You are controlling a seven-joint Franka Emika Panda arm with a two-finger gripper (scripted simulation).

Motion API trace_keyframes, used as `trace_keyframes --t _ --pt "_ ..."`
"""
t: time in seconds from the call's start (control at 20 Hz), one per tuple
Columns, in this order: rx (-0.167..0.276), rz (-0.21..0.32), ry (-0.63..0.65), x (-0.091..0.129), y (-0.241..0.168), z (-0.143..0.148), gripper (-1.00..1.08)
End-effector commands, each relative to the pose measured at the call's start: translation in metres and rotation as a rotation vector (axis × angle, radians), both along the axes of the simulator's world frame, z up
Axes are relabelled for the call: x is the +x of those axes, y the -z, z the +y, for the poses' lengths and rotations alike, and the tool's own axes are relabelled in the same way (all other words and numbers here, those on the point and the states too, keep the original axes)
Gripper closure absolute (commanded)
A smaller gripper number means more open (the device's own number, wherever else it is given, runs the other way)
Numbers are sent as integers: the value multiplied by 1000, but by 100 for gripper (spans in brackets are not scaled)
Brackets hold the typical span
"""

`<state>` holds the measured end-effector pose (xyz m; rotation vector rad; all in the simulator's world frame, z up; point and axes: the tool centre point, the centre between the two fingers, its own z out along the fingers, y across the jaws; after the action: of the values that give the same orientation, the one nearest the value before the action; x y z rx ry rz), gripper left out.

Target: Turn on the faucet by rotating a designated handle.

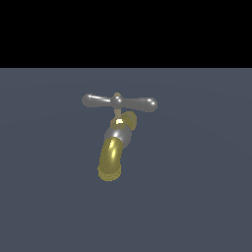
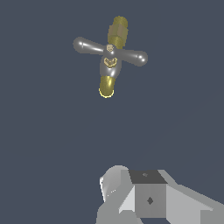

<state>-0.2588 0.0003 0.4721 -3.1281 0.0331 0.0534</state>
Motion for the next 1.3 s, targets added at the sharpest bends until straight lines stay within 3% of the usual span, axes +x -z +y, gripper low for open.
trace_keyframes --t 0.0,0.6,1.25 --pt "0 0 0 0 0 0 108" --pt "1 -2 -92 5 19 -9 108" --pt "3 -10 -384 27 81 -34 108"
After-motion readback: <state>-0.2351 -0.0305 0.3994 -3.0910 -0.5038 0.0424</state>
